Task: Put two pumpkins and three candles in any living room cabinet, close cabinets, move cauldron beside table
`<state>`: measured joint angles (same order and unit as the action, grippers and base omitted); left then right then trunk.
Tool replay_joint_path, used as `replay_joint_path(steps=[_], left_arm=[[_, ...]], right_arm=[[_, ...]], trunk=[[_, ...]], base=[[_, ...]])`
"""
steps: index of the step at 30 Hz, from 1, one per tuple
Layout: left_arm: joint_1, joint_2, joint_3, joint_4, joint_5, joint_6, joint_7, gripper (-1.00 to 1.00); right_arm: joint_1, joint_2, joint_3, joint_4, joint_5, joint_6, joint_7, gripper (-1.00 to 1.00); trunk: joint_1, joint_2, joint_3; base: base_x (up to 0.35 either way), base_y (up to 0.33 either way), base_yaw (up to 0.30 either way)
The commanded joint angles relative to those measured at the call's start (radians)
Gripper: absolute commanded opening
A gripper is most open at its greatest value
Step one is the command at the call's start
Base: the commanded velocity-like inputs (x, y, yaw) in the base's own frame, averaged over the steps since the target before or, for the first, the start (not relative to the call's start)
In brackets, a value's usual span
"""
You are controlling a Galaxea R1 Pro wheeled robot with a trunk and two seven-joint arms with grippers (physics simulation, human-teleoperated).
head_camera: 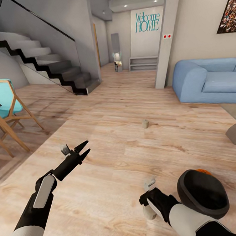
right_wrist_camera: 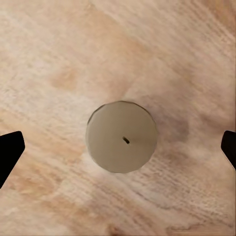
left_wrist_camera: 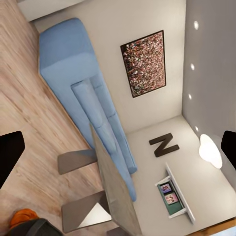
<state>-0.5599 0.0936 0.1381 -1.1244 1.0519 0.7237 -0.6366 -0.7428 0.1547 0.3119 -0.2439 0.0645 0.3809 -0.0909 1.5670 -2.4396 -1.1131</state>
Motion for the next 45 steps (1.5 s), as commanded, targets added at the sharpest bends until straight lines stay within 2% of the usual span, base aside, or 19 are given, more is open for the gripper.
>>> replay_joint_path(steps=[1,9,22,25,27,37,45], left_arm=[[0.000,0.000,0.000,0.000,0.000,0.000,0.000,1.00],[0.000,0.000,0.000,0.001,0.000,0.000,0.000,1.00],[0.000,0.000,0.000,0.002,0.000,0.000,0.000,1.00],[0.017,-0.017,-0.008,0.003,0.000,-0.011,-0.017,1.00],[0.025,-0.015,-0.007,0.003,0.000,-0.011,-0.019,1.00],[0.031,-0.022,-0.008,0.014,0.000,-0.012,-0.072,1.00],[0.031,-0.023,-0.008,0.014,0.000,-0.012,-0.074,1.00]], right_arm=[[0.000,0.000,0.010,0.000,0.003,0.000,-0.001,1.00],[0.000,-0.001,0.015,0.000,0.007,0.000,-0.004,1.00],[0.000,-0.001,0.015,-0.002,0.007,-0.002,-0.003,1.00],[-0.011,-0.007,0.017,-0.019,0.008,0.015,-0.020,1.00],[-0.013,-0.005,0.017,-0.030,0.008,0.015,-0.019,1.00],[-0.030,-0.003,0.016,-0.020,0.008,-0.006,-0.001,1.00],[-0.030,-0.003,0.015,-0.020,0.008,0.000,-0.015,1.00]], trunk=[[0.004,-0.007,-0.003],[0.033,-0.061,-0.029],[0.039,-0.064,-0.079],[0.039,-0.064,-0.079],[0.039,-0.064,-0.079],[0.044,-0.066,-0.117],[0.047,-0.068,-0.148]], base=[[0.000,0.000,0.000],[0.000,0.000,0.000],[0.000,0.000,0.000],[0.000,0.000,0.000],[0.000,0.000,0.000],[0.000,0.000,0.000],[0.000,0.000,0.000]])
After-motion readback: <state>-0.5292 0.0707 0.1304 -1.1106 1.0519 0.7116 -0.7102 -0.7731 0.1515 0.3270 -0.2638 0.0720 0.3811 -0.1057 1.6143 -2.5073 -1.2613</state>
